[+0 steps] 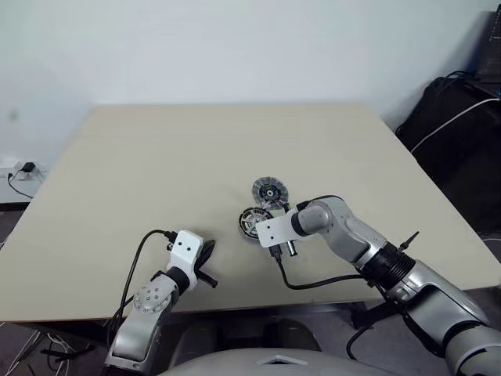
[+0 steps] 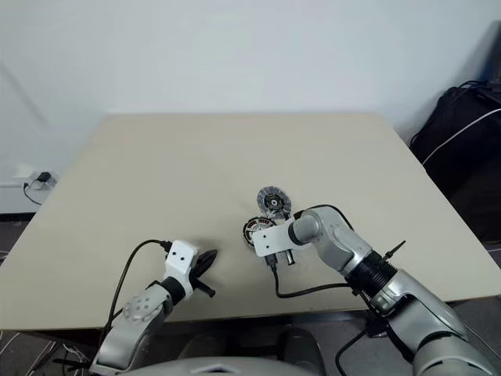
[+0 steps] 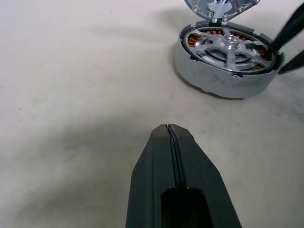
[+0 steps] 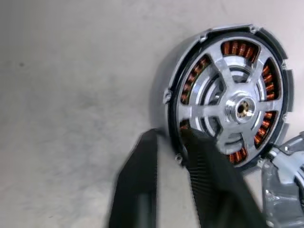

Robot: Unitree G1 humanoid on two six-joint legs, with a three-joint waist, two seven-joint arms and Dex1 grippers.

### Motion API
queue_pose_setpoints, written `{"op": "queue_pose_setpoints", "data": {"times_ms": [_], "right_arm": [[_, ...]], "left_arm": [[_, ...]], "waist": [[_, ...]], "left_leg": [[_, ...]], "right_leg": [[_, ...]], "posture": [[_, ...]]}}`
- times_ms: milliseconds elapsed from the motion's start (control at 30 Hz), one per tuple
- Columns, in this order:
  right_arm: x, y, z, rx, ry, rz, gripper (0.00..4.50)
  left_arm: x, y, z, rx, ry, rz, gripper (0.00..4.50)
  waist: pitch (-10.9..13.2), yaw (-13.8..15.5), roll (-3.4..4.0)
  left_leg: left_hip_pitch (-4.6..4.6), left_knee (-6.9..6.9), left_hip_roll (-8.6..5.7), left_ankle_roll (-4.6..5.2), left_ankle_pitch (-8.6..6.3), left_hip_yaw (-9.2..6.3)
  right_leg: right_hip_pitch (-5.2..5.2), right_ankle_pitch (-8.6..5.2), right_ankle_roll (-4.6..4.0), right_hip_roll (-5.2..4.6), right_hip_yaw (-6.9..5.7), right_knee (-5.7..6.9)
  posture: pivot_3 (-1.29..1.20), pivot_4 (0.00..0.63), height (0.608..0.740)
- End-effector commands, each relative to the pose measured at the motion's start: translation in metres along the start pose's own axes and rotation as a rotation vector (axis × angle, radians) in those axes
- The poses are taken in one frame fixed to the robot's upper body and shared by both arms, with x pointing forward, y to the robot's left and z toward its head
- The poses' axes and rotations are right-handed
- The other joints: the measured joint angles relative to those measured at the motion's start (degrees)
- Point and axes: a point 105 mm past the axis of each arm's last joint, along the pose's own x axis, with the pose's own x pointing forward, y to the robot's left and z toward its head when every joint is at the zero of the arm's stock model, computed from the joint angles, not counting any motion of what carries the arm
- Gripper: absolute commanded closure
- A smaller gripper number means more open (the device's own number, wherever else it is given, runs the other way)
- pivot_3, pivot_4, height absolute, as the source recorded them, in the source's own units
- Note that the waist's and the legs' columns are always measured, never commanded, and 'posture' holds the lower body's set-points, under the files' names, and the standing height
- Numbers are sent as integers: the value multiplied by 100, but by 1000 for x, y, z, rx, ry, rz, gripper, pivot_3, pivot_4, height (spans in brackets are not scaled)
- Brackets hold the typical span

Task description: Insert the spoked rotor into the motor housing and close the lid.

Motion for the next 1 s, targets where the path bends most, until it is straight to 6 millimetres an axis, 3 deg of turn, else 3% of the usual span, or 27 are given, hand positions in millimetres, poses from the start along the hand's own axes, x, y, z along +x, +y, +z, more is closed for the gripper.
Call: {"op": "queue_pose_setpoints", "data": {"times_ms": [33, 367, 733, 1000], "right_arm": [[-2, -5, -6, 9, 22, -22, 4389], [-10, -5, 0, 112, -34, -48, 4396], [-40, 34, 30, 614, -217, 85, 4397], [-32, 34, 27, 764, -174, 41, 4397]], "left_arm": [[1, 1, 9, 2, -44, 6, 4500], [2, 0, 10, 3, -47, 0, 4500], [2, -3, 9, -9, -45, 0, 4500], [7, -7, 11, -3, -46, -31, 4500]], "waist": [[2, -6, 3], [1, 11, 4], [7, 116, 11], [8, 128, 14]], "left_leg": [[0, 0, 0, -1, 0, 0], [-2, 1, -1, -9, 6, -1], [-17, -2, -1, 22, -15, -6], [-16, 0, -3, 43, -28, -6]], "right_leg": [[-1, 1, 2, 0, 1, 2], [-8, -1, -5, -3, 3, 17], [-18, -1, -44, -8, -7, 6], [-11, -6, -11, -10, -9, -5]], "posture": [[0, 0, 740], [0, 0, 740], [0, 0, 740], [0, 0, 740]]}}
